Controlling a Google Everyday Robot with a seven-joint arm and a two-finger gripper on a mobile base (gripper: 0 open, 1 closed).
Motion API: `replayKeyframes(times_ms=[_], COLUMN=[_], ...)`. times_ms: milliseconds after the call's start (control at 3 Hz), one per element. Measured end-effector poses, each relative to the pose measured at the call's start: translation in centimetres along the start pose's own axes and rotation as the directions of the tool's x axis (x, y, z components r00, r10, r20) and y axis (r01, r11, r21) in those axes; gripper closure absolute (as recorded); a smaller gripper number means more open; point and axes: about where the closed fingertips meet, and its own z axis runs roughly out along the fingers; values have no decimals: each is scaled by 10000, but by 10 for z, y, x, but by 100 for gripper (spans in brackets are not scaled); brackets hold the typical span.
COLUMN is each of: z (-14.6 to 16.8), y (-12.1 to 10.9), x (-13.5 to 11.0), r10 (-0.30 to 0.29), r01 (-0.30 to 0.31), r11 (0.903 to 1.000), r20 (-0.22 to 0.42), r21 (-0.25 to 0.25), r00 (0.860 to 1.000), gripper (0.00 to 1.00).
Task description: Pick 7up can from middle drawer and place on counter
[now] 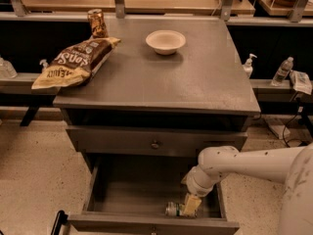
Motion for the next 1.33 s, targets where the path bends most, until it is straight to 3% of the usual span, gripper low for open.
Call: replayKeyframes(times_ms=[333,1333], z=[17,13], y=[7,7], x=[12,10], r10=[193,168], r01=[-192,-166], r11=[9994,9993], r20=[49,71], r21=[-305,-337], r00=[9998,9998], gripper=[32,36])
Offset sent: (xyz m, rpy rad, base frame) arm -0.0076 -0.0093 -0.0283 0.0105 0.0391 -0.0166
